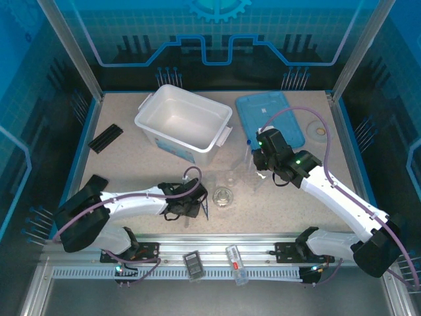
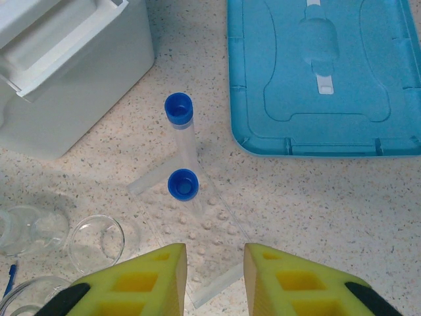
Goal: Organize the chemistry lab equipment
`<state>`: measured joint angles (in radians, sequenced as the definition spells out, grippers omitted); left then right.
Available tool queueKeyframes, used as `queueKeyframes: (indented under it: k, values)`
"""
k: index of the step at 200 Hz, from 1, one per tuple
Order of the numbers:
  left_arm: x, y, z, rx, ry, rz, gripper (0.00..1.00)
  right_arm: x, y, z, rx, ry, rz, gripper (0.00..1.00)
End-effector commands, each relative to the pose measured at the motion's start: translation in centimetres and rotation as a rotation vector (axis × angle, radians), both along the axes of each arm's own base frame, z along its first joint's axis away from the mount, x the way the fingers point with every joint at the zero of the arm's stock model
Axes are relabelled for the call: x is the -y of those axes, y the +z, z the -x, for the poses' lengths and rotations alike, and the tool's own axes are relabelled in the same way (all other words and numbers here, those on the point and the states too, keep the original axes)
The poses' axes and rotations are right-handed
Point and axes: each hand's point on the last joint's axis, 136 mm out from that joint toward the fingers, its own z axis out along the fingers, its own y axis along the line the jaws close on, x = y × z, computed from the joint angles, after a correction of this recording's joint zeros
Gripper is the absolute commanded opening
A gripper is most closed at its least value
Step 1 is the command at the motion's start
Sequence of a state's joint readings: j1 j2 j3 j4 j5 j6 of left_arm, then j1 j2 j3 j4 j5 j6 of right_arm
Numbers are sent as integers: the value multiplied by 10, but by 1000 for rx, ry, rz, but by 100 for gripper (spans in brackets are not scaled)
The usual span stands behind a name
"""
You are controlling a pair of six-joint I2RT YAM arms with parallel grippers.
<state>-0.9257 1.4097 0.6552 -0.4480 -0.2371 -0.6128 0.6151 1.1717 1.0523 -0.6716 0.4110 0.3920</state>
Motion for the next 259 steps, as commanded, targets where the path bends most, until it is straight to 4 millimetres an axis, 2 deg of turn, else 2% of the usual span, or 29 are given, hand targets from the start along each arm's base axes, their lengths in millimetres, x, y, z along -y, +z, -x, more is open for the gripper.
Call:
queueKeyframes:
  k: [1,56,106,137,169,220,259]
  values:
    - [-5,-2,13,-37,6,-23,35,-6,1,-1,6,7,-15,30]
    - [-18,-10,5,-36,25,-158,25,-5,2,0,8,10,-11,30]
    - [-12,-16,-1,-34,8,-179,18,-3,4,1,14,8,-10,30]
    - [-11,-12,-2,-16,3,-155,14,-3,4,2,13,11,-12,30]
    - [-9,6,-7,59,-18,-94,11,-13,8,2,7,51,-42,30]
    - [-20,48,-20,248,-59,-48,11,-56,21,18,-98,236,-187,30]
    - [-23,80,-24,372,-83,24,10,-90,27,38,-201,408,-317,37]
